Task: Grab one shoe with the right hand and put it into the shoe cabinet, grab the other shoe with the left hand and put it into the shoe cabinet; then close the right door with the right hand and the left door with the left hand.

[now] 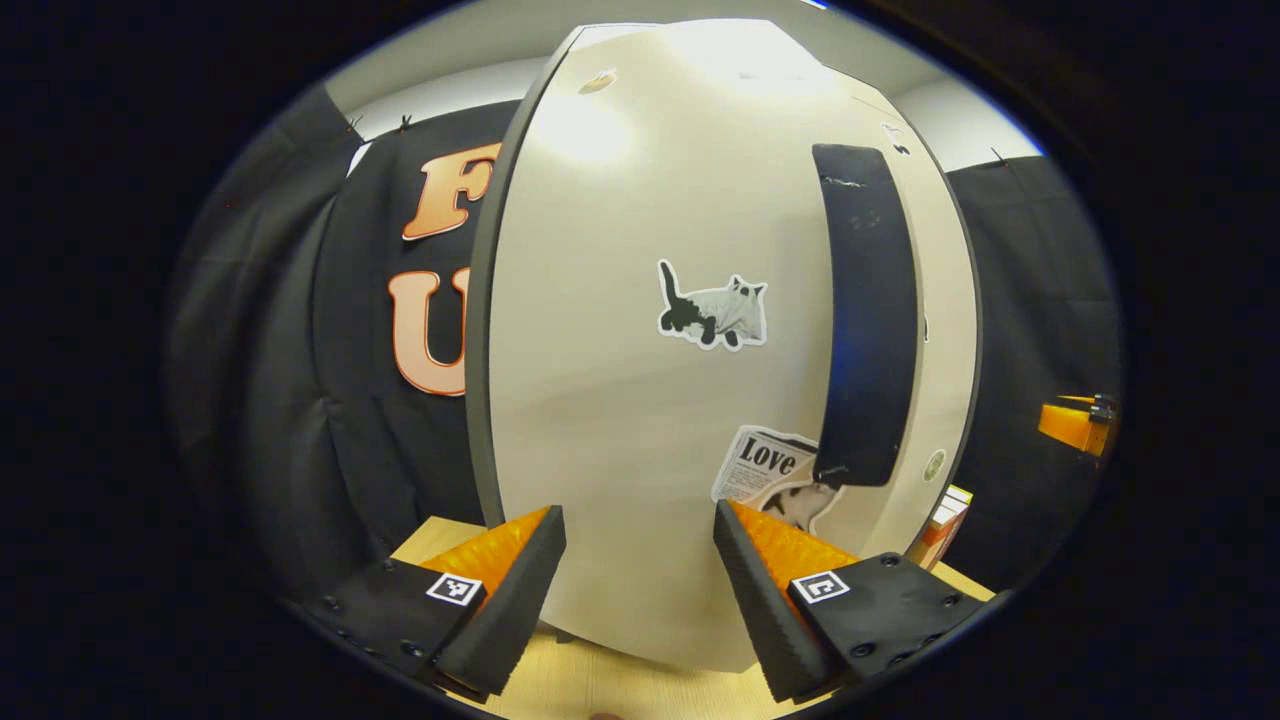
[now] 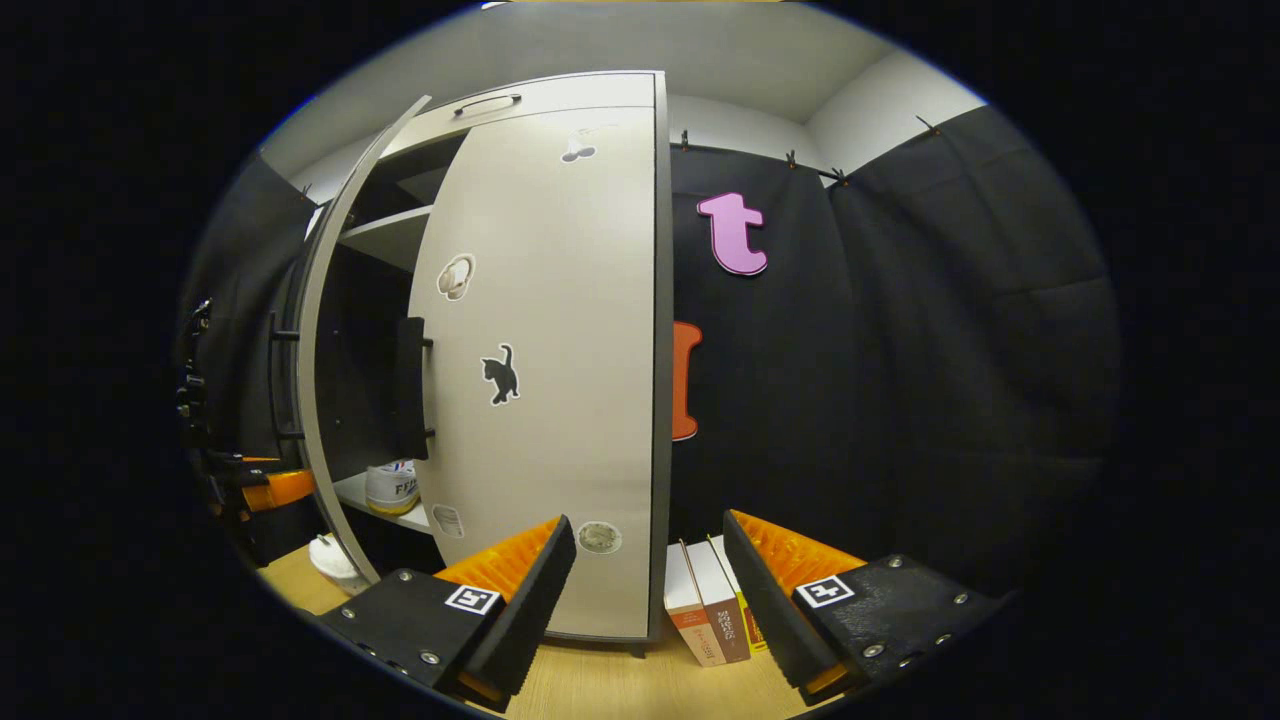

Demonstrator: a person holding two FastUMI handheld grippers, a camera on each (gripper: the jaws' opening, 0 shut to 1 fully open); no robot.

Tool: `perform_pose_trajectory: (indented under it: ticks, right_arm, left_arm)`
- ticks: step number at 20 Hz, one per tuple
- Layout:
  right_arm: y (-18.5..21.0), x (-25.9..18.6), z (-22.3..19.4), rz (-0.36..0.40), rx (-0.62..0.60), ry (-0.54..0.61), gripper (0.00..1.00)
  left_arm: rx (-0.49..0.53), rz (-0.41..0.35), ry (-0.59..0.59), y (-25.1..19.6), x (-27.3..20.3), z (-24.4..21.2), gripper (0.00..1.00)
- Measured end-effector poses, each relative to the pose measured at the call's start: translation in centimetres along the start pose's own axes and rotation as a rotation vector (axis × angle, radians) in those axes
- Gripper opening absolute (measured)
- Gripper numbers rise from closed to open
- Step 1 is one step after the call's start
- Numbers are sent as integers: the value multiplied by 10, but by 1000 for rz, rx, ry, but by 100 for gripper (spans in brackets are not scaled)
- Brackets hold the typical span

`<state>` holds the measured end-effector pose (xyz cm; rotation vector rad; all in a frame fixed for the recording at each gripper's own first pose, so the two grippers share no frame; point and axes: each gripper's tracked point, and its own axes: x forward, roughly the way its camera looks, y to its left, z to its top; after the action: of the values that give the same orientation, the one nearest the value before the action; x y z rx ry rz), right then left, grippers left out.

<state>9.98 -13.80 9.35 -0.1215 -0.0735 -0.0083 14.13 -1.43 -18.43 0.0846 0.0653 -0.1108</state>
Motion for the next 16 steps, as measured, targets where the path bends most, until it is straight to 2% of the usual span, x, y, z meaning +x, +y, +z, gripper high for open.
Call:
perform_pose_trajectory:
  ticks: [4,5,9,10,16]
  right_arm:
    - [-7,2,-1,-15,-16,0,92]
    - [-7,3,-1,-15,-19,3,92]
    - [-4,3,-3,-16,-28,10,92]
    - [-3,4,-4,-15,-31,15,92]
    - [6,7,5,-3,-40,14,92]
  left_arm:
    - [-48,-2,-6,0,7,2,95]
    - [-38,1,-5,-1,10,2,99]
    - [-12,31,-5,-4,23,1,94]
    - [-18,33,-2,-5,25,1,96]
    - [-21,31,21,-6,33,2,94]
